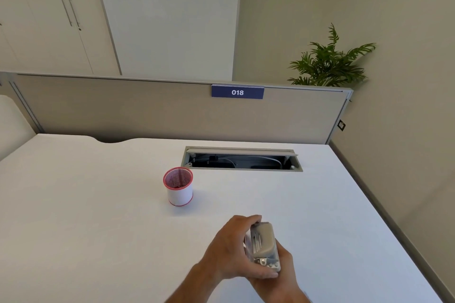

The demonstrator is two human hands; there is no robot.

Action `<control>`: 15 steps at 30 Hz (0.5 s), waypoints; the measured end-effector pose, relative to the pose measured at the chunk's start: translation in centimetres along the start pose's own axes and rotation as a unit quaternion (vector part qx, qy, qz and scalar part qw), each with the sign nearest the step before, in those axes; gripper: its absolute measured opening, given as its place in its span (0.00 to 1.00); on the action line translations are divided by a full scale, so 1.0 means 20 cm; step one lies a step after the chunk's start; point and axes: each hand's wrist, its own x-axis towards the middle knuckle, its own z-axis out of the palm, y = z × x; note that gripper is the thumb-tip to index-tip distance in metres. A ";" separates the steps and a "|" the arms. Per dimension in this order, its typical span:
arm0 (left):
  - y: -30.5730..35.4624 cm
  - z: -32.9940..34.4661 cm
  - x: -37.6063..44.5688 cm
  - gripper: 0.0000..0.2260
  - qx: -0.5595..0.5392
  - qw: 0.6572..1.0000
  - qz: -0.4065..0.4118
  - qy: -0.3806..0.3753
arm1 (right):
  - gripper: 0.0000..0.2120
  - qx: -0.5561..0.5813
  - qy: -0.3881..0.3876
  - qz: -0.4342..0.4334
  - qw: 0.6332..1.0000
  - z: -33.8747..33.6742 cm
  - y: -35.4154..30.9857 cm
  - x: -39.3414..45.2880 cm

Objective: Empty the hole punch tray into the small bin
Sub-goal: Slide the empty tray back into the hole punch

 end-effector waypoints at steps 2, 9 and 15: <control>0.00 0.00 -0.01 0.48 -0.002 1.000 -0.002 0.006 | 0.14 0.025 -0.002 0.028 0.999 -0.04 -0.02 0.00; 0.03 -0.03 -0.03 0.46 0.002 1.000 -0.014 0.010 | 0.18 0.047 0.013 0.061 0.997 -0.03 -0.04 0.02; 0.05 -0.05 -0.04 0.42 0.000 1.000 -0.012 0.012 | 0.21 0.076 0.042 0.110 0.990 0.00 -0.07 0.02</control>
